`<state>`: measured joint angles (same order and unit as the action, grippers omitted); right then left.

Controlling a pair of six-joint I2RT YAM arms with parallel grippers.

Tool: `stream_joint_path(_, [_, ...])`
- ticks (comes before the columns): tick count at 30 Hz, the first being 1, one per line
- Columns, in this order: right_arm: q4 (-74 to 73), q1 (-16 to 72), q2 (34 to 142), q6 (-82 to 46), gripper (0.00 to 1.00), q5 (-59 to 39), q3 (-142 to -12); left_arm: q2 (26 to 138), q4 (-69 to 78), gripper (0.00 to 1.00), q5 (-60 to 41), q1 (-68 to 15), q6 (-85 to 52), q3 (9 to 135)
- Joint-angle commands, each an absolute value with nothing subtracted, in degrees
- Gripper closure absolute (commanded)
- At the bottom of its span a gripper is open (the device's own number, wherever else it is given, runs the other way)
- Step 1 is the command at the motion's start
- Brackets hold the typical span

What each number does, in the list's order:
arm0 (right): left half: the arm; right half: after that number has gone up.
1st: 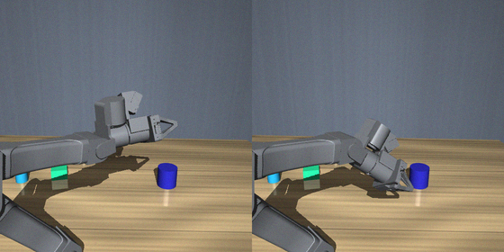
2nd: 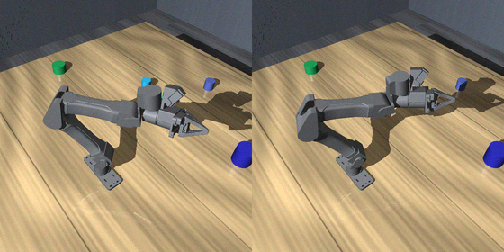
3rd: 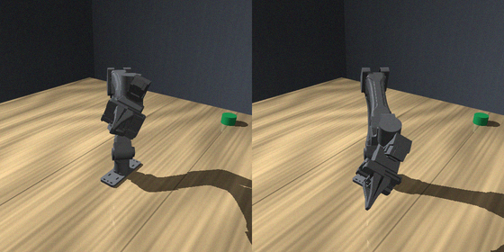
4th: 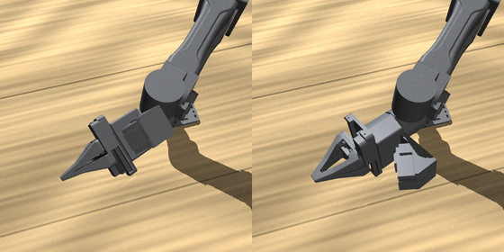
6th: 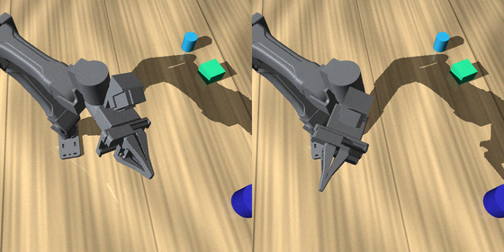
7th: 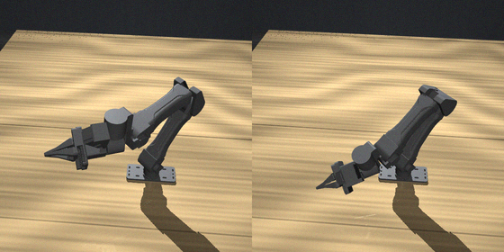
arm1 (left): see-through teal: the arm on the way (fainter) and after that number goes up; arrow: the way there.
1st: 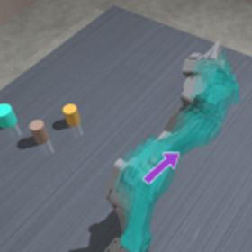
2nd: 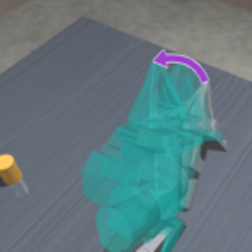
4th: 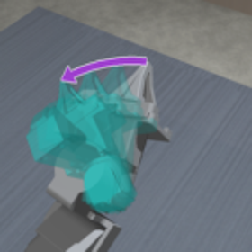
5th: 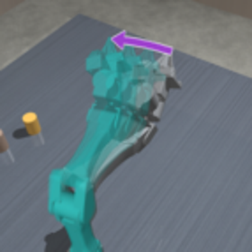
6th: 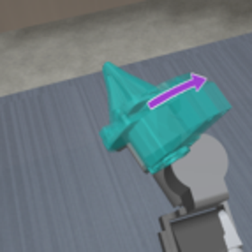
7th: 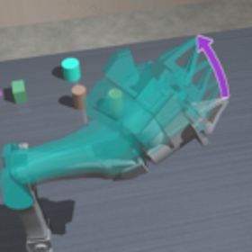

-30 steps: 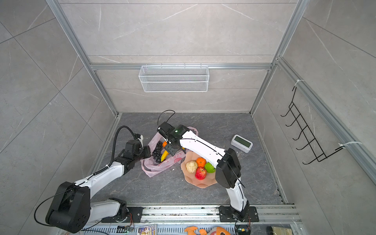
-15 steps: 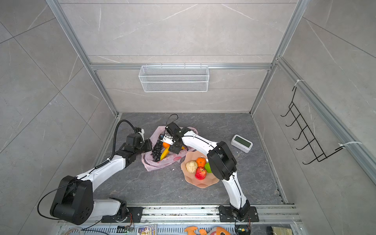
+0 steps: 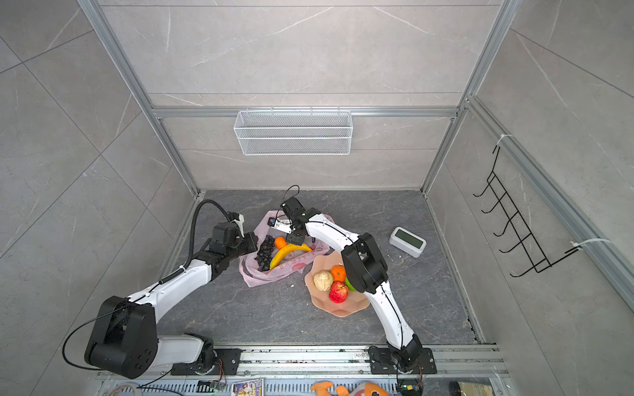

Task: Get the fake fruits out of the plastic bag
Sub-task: 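Reach the right gripper into the bag and grasp the cream pear, then lift the cream pear out of the bag and carry it over the bowl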

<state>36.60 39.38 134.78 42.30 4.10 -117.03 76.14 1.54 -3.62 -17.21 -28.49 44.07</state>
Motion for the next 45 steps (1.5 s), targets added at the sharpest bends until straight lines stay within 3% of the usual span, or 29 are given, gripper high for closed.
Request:
stream_joint_path(1, [39.1,39.0,137.3,44.9,0.31,6.2,-121.0,73.3,2.9,1.0,-4.3,-17.1,-28.9,43.8])
stream_joint_path(29, [43.2,37.3,149.8,48.1,0.29,13.3,-133.1,72.8,4.1,1.0,-3.5,-17.1,-28.3,42.0])
stream_joint_path(32, [43.4,37.3,150.9,48.0,0.33,14.2,-134.1,72.8,4.2,1.0,-3.5,-17.1,-28.3,41.9])
stream_joint_path(43, [45.6,37.6,150.1,47.5,0.66,12.4,-135.0,73.7,4.7,1.0,-3.6,-17.1,-28.4,41.7])
stream_joint_path(45, [45.8,37.7,149.0,47.4,0.67,12.0,-134.2,73.6,4.7,1.0,-3.4,-17.1,-28.4,41.8])
